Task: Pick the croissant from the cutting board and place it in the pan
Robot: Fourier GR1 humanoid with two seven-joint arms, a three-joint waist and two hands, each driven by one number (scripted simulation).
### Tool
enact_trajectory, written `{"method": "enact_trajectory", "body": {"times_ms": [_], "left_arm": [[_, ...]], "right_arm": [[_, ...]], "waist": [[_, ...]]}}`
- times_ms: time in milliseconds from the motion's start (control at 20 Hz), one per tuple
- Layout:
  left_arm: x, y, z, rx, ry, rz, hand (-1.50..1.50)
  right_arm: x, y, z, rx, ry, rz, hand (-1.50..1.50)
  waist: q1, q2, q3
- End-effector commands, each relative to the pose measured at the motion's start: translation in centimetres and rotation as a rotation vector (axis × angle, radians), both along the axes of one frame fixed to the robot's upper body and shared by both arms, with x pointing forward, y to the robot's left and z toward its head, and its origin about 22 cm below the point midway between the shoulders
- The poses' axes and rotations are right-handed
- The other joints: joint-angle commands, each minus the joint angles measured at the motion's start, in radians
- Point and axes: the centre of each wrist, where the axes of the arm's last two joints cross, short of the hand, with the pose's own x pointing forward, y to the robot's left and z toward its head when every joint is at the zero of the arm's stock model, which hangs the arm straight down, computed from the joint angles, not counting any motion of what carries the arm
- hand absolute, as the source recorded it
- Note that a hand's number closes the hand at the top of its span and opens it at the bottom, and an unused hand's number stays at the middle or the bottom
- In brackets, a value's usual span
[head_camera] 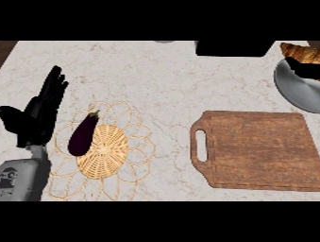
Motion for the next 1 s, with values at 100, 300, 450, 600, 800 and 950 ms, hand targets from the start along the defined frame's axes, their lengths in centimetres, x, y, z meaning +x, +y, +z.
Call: {"method": "enact_trajectory", "body": {"times_ms": [100, 300, 450, 600, 800, 950], "left_arm": [[0.4, 0.0, 1.2, 0.011, -0.020, -0.030, 0.00], [1.0, -0.5, 1.8, 0.004, -0.031, -0.041, 0.00], [1.1, -2.0, 0.9, 0.016, -0.038, -0.040, 0.00], [0.7, -2.3, 1.1, 0.003, -0.038, -0.065, 0.00], [0.9, -2.2, 0.7, 0.003, -0.049, -0.060, 0.00], [1.1, -2.2, 1.7, -0.005, -0.054, -0.073, 0.00]], "right_arm": [[-0.8, -6.6, -2.4, -0.170, 0.028, -0.125, 1.50], [-2.2, -10.0, -3.3, -0.164, 0.028, -0.178, 1.50], [-2.1, -10.4, -3.8, -0.133, 0.020, -0.186, 1.50], [-2.0, -10.5, -4.2, -0.122, 0.017, -0.211, 1.50], [-2.8, -11.8, -4.2, 0.036, 0.036, -0.176, 1.50], [-2.7, -10.6, -6.7, 0.197, 0.183, -0.095, -1.50]], "waist": [[0.033, 0.014, 0.002], [0.036, 0.020, 0.005], [0.044, 0.027, 0.006], [0.069, 0.030, 0.007], [0.064, 0.035, 0.010], [0.071, 0.031, 0.010]]}}
